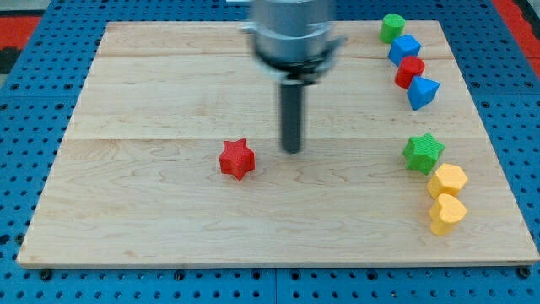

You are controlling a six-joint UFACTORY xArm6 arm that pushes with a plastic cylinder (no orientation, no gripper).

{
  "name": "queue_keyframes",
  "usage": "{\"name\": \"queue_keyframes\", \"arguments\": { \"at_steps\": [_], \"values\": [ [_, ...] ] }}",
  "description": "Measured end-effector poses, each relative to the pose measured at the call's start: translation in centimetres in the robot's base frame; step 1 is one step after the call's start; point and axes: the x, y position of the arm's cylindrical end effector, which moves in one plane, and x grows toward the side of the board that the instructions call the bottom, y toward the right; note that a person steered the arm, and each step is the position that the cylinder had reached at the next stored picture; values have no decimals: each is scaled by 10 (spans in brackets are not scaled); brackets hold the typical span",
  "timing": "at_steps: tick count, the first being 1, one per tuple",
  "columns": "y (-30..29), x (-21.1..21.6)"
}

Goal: Push the red circle into the red star

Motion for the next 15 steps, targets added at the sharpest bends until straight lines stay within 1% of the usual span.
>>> {"name": "queue_keyframes", "arguments": {
  "at_steps": [1, 3, 4, 5, 6, 7, 8, 9, 10, 11, 12, 13, 14, 15],
  "values": [
    [30, -22],
    [202, -52],
    [213, -100],
    [193, -142],
    [176, -148],
    [126, -116],
    [83, -123],
    [25, -123],
    [0, -123],
    [11, -127],
    [51, -141],
    [73, -129],
    [66, -81],
    [-7, -55]
  ]
}}
